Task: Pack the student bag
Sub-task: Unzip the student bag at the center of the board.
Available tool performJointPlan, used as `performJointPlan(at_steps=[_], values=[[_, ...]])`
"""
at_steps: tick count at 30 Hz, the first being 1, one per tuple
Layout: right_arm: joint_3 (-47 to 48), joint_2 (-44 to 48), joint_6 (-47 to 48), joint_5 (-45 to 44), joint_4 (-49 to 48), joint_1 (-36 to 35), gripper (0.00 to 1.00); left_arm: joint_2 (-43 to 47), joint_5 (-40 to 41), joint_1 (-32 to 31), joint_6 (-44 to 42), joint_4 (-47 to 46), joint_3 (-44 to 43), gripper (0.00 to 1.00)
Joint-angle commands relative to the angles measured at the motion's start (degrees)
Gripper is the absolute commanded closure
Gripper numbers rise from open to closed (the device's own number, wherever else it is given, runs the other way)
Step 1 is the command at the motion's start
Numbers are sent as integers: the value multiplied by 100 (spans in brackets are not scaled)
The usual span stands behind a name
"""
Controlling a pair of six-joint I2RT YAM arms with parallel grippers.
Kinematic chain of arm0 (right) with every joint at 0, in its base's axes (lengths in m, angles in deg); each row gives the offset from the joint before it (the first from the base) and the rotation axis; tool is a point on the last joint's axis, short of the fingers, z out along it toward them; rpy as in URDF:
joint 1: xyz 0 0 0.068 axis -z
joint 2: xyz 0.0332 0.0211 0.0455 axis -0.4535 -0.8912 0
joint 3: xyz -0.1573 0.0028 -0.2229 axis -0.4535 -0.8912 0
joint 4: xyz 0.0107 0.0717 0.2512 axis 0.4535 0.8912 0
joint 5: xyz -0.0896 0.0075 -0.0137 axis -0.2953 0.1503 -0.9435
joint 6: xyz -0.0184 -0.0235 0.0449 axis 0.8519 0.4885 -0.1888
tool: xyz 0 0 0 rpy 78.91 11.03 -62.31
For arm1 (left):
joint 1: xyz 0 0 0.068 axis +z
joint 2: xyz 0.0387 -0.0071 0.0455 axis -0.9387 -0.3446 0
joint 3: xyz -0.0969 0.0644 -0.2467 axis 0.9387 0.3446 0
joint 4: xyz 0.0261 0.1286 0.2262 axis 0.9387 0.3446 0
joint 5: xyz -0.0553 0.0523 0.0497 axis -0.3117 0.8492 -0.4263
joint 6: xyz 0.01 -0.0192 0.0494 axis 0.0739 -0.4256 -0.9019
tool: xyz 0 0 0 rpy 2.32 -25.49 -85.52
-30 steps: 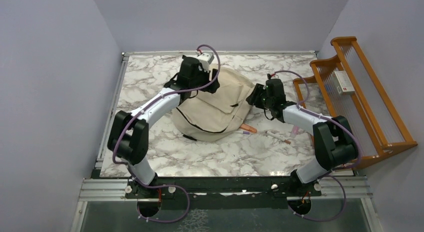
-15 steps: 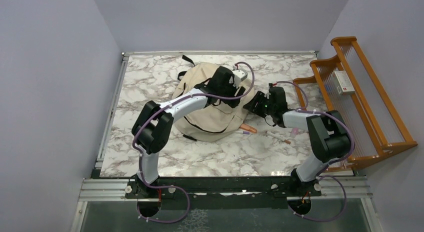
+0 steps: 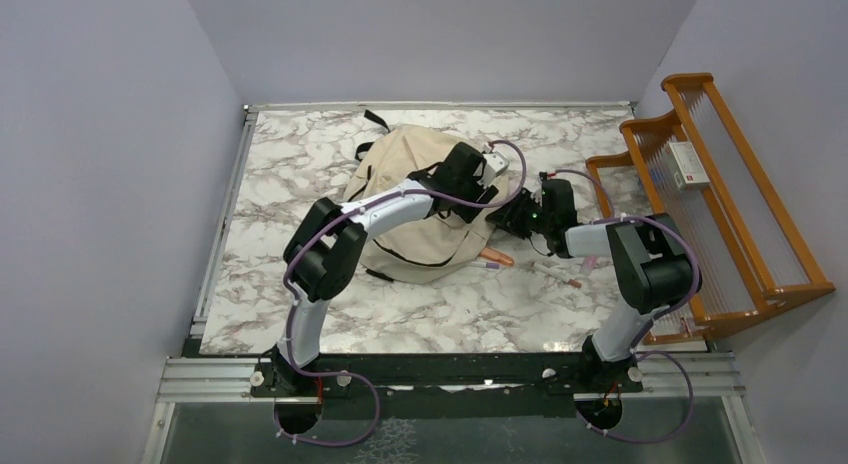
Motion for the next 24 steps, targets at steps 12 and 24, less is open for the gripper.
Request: performJointPlan(at_steps=[12,24], values=[[-166,-139,-112,349,-408,77,61,-463,1343,-460,-641,243,-345,38],[-194,-135,-76,437,-413,85,69,-743,2251,-483,-710,244,-644,67]])
